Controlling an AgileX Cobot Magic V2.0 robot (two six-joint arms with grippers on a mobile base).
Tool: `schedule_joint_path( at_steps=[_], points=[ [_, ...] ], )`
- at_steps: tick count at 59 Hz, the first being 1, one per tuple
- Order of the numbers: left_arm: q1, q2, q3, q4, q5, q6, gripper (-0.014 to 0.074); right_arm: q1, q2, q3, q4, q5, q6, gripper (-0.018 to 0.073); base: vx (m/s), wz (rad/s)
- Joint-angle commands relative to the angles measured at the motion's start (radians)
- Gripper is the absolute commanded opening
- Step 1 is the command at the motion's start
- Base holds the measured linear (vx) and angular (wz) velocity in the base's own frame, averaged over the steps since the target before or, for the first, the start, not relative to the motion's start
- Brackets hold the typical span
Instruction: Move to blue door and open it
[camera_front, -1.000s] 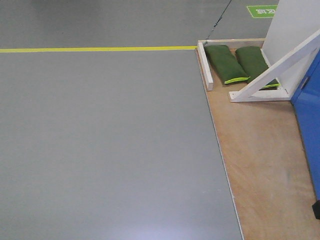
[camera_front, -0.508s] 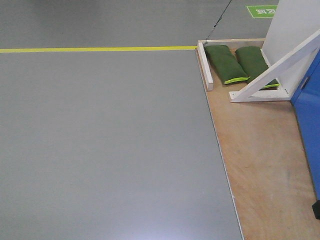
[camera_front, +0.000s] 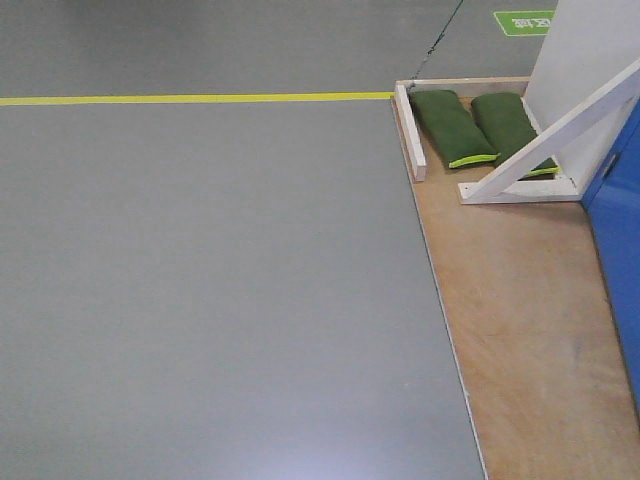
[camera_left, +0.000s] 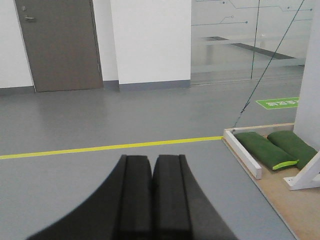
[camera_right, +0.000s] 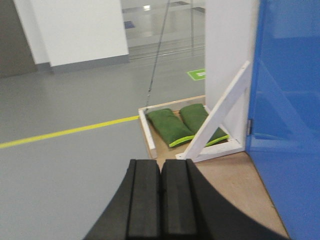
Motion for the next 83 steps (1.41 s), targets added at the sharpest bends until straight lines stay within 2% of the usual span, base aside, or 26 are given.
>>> schedule_joint_path(
  at_steps=[1, 8, 15, 32, 40, 49, 68, 75, 80, 83],
  points=[
    [0.001, -0.014, -0.027, -0.002, -0.084, -0.007, 0.0073, -0.075, 0.094, -0.114, 0.044, -0.065, -0.009, -0.0001, 0.00, 0.00],
    [0.001, -0.014, -0.027, -0.002, -0.084, -0.007, 0.0073, -0.180, 0.202, -0.234, 0.115, -0.064, -0.009, -0.0001, 0.00, 0.00],
    [0.001, -0.014, -0.027, -0.002, -0.084, -0.007, 0.0073, -0.237, 0.329, -0.379, 0.185, -0.049, -0.009, -0.0001, 0.00, 0.00],
    [0.001, -0.014, -0.027, -0.002, -0.084, -0.007, 0.0073, -0.249, 0.647, -0.846, 0.443, -0.013, -0.009, -0.0001, 0.00, 0.00],
    [0.001, -0.014, -0.027, -0.002, -0.084, -0.007, 0.0073, -0.249, 0.741, -0.987, 0.491, -0.017, -0.009, -0.0001, 0.00, 0.00],
    [0.001, -0.014, -0.027, -0.002, -0.084, -0.007, 0.0073, -0.249, 0.795, -1.013, 0.492, -0.070, -0.009, -0.0001, 0.00, 0.00],
    [0.001, -0.014, -0.027, -0.002, -0.084, -0.007, 0.0073, -0.249, 0.895, -1.013, 0.494, -0.087, -0.009, -0.0001, 0.00, 0.00],
    [0.001, -0.014, -0.027, -0.002, -0.084, -0.007, 0.0073, -0.272, 0.935, -1.014, 0.495, -0.254, -0.009, -0.0001, 0.00, 0.00],
    [0.001, -0.014, -0.027, -0.002, -0.084, -0.007, 0.0073, -0.317, 0.981, -1.015, 0.495, -0.500, -0.009, -0.0001, 0.00, 0.00],
    [0.001, -0.014, -0.027, -0.002, -0.084, -0.007, 0.0073, -0.344, 1.005, -1.024, 0.495, -0.592, -0.009, -0.0001, 0.00, 0.00]
  ],
)
